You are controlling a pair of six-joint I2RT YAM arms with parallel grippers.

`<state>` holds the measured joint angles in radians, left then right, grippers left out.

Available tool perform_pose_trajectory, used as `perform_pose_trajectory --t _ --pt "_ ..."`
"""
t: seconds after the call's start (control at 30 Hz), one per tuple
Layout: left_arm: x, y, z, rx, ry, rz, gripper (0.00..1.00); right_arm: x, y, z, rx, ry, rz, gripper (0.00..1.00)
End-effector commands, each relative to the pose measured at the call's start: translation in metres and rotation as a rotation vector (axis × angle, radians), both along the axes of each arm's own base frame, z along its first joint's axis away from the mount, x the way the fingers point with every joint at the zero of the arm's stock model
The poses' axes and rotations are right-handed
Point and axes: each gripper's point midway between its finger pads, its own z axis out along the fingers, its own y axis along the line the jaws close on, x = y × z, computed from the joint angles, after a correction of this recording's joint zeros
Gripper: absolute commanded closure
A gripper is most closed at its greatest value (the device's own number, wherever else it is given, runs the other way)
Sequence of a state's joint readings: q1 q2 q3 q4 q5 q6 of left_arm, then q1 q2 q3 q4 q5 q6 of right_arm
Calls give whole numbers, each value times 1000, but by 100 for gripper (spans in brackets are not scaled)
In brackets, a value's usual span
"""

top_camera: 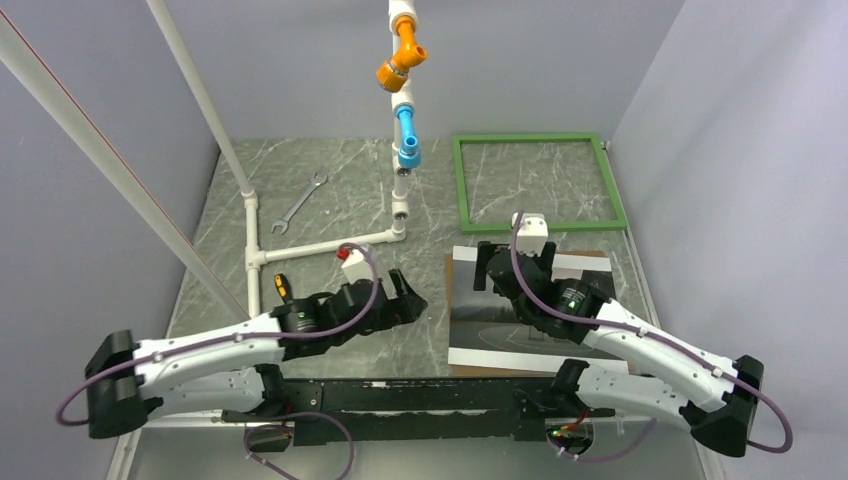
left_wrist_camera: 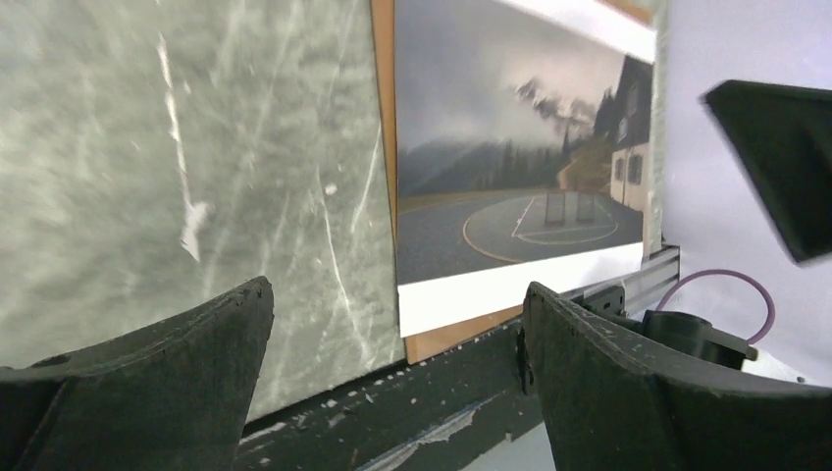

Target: Take the photo out of the frame

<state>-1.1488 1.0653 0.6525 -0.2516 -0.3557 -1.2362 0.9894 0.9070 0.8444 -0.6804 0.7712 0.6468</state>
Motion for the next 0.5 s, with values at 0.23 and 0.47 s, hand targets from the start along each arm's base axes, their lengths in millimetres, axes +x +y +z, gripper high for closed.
perform_pose_trajectory --t 0.23,0.47 --pt "15 99 94 167 -400 9 1 6 -22 33 114 -96 -82 0" --pt "4 130 157 96 -628 -32 1 4 -45 50 115 -184 -132 0"
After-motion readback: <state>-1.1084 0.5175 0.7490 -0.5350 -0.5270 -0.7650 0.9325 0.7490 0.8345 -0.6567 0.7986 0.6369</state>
